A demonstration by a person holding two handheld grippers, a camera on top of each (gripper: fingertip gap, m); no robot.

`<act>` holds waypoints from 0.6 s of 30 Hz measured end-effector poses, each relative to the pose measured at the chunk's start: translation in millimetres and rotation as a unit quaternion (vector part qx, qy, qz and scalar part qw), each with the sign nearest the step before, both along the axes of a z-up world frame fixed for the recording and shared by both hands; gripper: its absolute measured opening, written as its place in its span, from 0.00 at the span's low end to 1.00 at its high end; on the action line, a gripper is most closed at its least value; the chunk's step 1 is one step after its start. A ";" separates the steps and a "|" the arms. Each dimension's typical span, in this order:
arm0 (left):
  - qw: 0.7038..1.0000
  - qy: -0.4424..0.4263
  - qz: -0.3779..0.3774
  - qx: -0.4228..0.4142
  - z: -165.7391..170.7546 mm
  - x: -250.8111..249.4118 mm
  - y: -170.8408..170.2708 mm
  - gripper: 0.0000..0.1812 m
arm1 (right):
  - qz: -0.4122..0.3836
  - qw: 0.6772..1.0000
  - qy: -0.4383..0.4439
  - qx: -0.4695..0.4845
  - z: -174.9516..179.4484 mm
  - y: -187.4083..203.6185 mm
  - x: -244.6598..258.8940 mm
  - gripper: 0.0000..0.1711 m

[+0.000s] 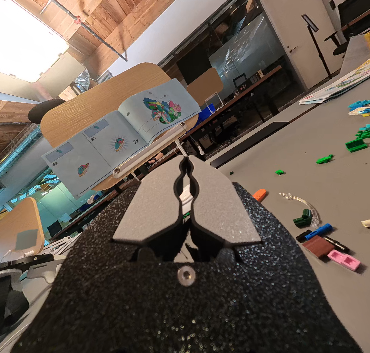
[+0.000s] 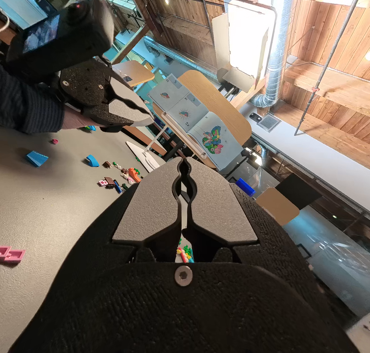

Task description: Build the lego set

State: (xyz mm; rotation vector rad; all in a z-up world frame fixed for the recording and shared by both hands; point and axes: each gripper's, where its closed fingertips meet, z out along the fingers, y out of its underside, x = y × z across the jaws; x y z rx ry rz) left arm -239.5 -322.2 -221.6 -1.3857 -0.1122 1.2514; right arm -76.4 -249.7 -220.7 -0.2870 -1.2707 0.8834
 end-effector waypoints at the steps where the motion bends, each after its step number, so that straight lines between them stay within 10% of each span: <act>1: 1.000 -0.001 0.001 0.003 0.6 -0.6 -0.9 0.00 | 0.006 1.000 -0.002 -0.014 2.0 1.7 1.7 0.00; 18: 0.997 -0.001 -0.043 0.059 14.6 8.7 -12.6 0.02 | 0.064 0.973 -0.024 -0.222 42.5 54.2 17.7 0.04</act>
